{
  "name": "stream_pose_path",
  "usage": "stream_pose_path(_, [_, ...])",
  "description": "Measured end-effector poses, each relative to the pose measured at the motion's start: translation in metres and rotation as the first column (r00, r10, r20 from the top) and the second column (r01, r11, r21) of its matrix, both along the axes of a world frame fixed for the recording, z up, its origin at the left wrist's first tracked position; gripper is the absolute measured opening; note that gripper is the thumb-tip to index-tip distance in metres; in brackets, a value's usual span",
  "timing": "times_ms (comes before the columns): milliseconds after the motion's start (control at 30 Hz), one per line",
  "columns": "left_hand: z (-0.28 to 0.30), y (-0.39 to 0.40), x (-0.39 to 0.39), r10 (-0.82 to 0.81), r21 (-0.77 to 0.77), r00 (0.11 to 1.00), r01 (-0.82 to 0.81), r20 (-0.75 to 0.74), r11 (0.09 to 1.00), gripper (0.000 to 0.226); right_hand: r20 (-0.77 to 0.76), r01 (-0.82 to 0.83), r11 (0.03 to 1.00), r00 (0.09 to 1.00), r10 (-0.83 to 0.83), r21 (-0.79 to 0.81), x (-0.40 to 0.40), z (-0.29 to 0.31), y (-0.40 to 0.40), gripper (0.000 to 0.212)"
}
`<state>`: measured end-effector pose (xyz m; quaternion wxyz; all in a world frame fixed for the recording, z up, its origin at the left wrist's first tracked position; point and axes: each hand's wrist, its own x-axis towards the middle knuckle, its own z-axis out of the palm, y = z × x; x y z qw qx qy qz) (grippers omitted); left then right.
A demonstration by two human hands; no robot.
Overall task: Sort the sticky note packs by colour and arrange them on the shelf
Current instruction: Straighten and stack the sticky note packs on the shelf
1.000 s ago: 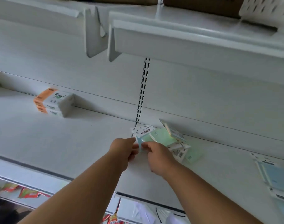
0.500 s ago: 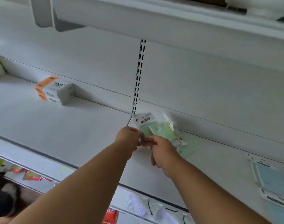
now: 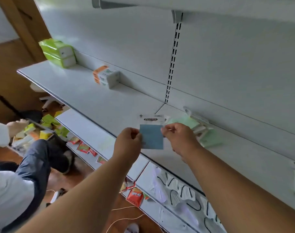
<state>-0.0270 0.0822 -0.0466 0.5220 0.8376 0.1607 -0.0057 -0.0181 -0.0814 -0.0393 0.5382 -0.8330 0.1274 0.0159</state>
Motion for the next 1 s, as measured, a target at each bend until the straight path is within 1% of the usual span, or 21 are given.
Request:
stream_pose_path(33, [-0.001, -0.004, -0.008, -0.059, -0.04, 0.998, 0.059, 0.002, 0.997, 0.006, 0.026, 0.026, 1.0, 0.999, -0.026, 0.015, -0.007, 0.002, -0.003, 0.017])
stream_pose_path(100, [-0.004, -0.017, -0.021, -0.166, -0.143, 0.986, 0.167, 0.019, 0.975, 0.01, 0.076, 0.105, 0.994, 0.992, -0.106, 0.016, -0.024, 0.005, -0.017, 0.021])
stream_pose_path(167, [-0.006, -0.038, -0.031, -0.301, -0.191, 0.954, 0.298, 0.015, 0.935, 0.015, 0.104, 0.21, 0.977, 0.973, -0.205, -0.038, -0.045, 0.008, -0.038, 0.022])
stream_pose_path(233, [-0.006, -0.062, -0.042, -0.472, -0.195, 0.881, 0.466, 0.017, 0.863, 0.021, 0.099, 0.348, 0.93, 0.936, -0.337, -0.123, -0.072, 0.008, -0.065, 0.023])
stream_pose_path(300, [-0.006, -0.089, -0.056, -0.614, -0.212, 0.789, 0.602, 0.009, 0.77, 0.028, 0.076, 0.469, 0.864, 0.883, -0.463, -0.185, -0.105, 0.009, -0.091, 0.024])
stream_pose_path(367, [-0.009, -0.115, -0.073, -0.705, -0.173, 0.709, 0.695, 0.004, 0.698, 0.029, 0.061, 0.558, 0.798, 0.826, -0.56, -0.23, -0.139, 0.008, -0.111, 0.023])
stream_pose_path(433, [-0.011, -0.142, -0.092, -0.76, -0.1, 0.65, 0.756, -0.001, 0.647, 0.027, 0.034, 0.626, 0.746, 0.771, -0.636, -0.226, -0.171, 0.005, -0.129, 0.02])
stream_pose_path(500, [-0.012, -0.166, -0.112, -0.791, -0.059, 0.612, 0.789, -0.024, 0.612, 0.023, -0.015, 0.67, 0.722, 0.731, -0.682, -0.175, -0.201, 0.002, -0.149, 0.015])
stream_pose_path(567, [-0.011, -0.187, -0.129, -0.809, -0.007, 0.586, 0.81, -0.048, 0.587, 0.019, -0.052, 0.685, 0.711, 0.713, -0.699, -0.159, -0.223, 0.002, -0.168, 0.01])
stream_pose_path(667, [-0.01, -0.221, -0.149, -0.814, 0.113, 0.578, 0.813, -0.052, 0.571, 0.022, -0.018, 0.664, 0.702, 0.723, -0.691, -0.256, -0.245, 0.0, -0.202, 0.009])
stream_pose_path(733, [-0.01, -0.244, -0.164, -0.794, 0.166, 0.602, 0.794, -0.082, 0.585, 0.025, 0.005, 0.618, 0.701, 0.751, -0.66, -0.357, -0.255, 0.0, -0.225, 0.009])
stream_pose_path(800, [-0.011, -0.267, -0.179, -0.762, 0.19, 0.636, 0.769, -0.126, 0.61, 0.029, -0.006, 0.558, 0.706, 0.783, -0.622, -0.436, -0.262, -0.003, -0.248, 0.008])
stream_pose_path(900, [-0.014, -0.295, -0.193, -0.705, 0.279, 0.694, 0.713, -0.149, 0.643, 0.034, -0.017, 0.504, 0.709, 0.809, -0.587, -0.494, -0.266, -0.011, -0.275, 0.008])
stream_pose_path(1000, [-0.013, -0.313, -0.201, -0.678, 0.364, 0.718, 0.68, -0.158, 0.636, 0.033, -0.008, 0.461, 0.696, 0.831, -0.556, -0.55, -0.267, -0.015, -0.288, 0.011])
